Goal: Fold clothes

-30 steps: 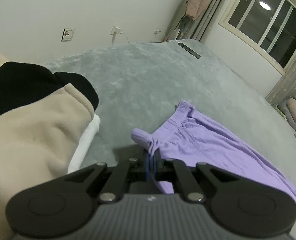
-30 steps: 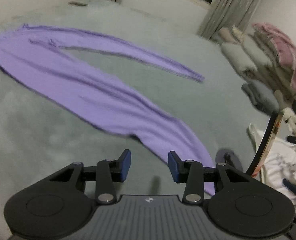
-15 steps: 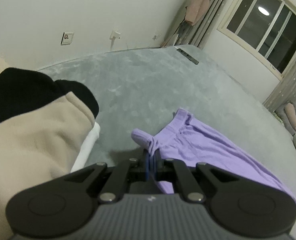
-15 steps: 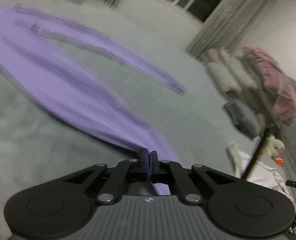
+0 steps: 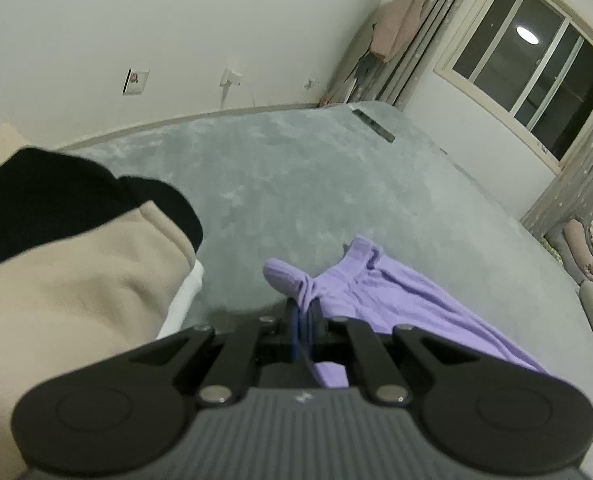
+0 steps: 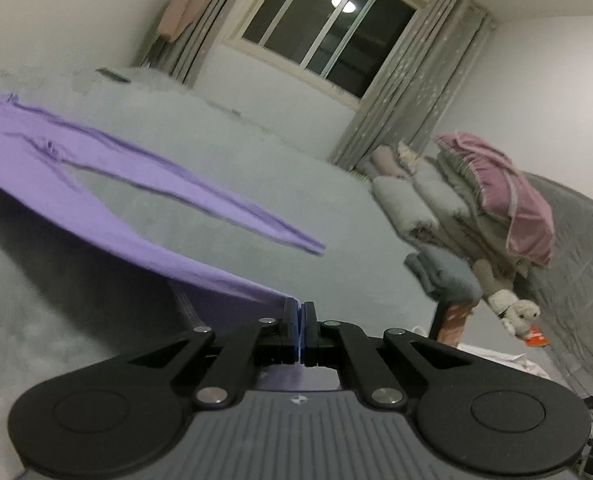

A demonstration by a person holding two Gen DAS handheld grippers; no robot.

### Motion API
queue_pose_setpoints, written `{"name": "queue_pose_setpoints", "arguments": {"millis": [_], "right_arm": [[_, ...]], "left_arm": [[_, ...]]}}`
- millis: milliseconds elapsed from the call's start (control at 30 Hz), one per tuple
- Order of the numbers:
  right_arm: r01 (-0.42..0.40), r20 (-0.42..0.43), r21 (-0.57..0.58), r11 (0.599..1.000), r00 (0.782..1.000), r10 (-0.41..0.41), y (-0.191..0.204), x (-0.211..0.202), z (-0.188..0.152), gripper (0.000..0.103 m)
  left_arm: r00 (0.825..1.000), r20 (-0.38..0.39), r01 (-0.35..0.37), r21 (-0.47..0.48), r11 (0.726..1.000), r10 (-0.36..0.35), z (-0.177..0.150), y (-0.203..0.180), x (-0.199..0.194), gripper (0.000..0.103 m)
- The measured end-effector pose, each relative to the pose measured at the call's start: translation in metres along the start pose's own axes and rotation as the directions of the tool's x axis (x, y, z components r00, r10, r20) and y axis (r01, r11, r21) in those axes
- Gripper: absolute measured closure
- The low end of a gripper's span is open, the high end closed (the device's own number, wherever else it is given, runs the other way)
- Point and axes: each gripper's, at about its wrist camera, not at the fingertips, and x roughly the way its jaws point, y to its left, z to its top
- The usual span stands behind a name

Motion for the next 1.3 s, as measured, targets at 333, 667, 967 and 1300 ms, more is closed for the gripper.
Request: {"name": "queue_pose_setpoints", "arguments": {"millis": [333,667,967,1300], "right_arm": [[0.132,0.102,0.024,0.991,0.986,-0.134,-0.001,0.009,0.032,0.103],[0.139,0.062,0.047,0.989,0.988,-0.142,-0.005,0.086,0.071,0.103],[0.14,-0.023,-0.001,0.99,0.99,-0.14,0.006,0.191,0.107,0.103],[0.103,-0.129,0.046,0.994,0.987,-0.097,0.013,0.273,0.121,0.103]], "left_arm": [[1.0,0.025,-0.011,-0.002,1.0,0.011,0.007,-0.005,0.002,0.1],[0.998,-0.006,-0.069,0.036,0.997,0.07,0.036,-0.044,0.048,0.1],[0.984,-0.11,-0.136,0.047,0.99,0.141,0.051,-0.068,0.113,0.1],[0.971,-0.145,-0.18,0.095,0.979,0.192,0.059,-0.091,0.154,0.1]]}}
